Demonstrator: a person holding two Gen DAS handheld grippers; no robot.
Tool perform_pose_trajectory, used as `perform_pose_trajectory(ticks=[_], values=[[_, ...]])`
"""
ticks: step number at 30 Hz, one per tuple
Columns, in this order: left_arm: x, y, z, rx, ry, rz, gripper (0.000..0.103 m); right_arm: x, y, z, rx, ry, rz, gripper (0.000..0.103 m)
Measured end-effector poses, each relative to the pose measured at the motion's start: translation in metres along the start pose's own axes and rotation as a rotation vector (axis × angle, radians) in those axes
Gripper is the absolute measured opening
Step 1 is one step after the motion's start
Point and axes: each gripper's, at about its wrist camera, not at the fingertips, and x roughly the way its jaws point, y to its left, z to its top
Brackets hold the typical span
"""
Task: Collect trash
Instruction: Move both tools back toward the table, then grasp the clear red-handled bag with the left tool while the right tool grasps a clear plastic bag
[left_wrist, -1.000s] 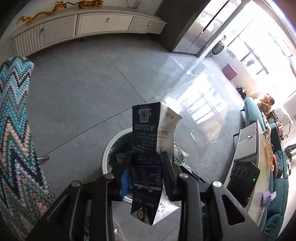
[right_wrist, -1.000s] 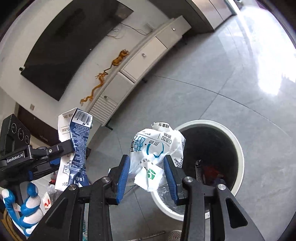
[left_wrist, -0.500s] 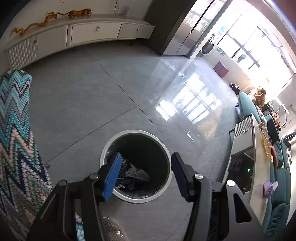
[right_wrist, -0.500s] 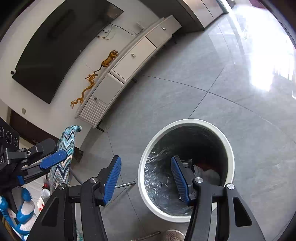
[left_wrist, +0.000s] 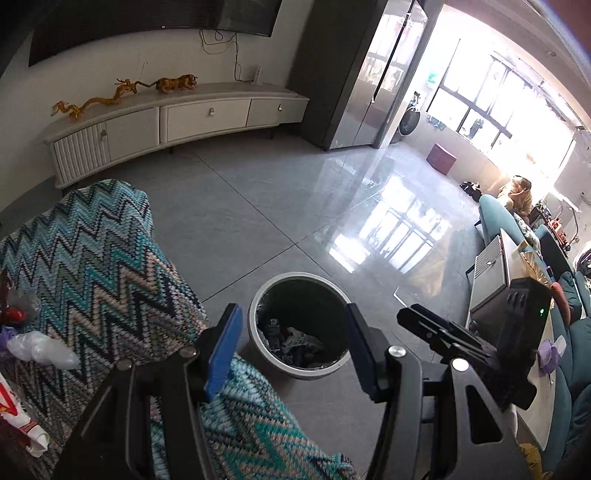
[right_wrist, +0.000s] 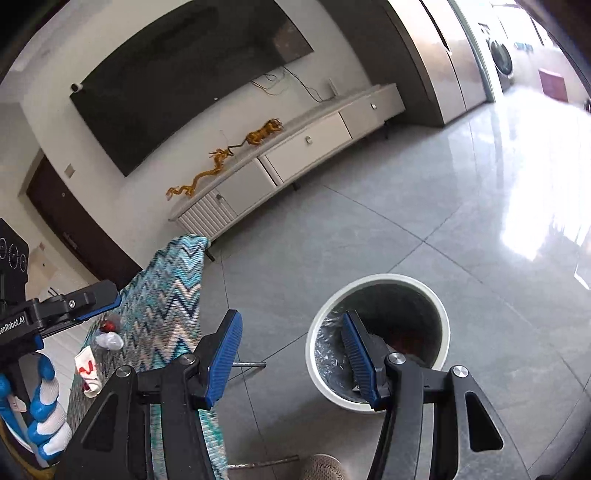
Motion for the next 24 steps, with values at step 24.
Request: perform_pose_trajectory(ticks=[24], values=[[-0.205, 0.174, -0.121, -0.266, -0.210, 0.128, 0.055, -0.061, 0.157, -0.016, -0.232, -0.078, 0.077, 0.054]])
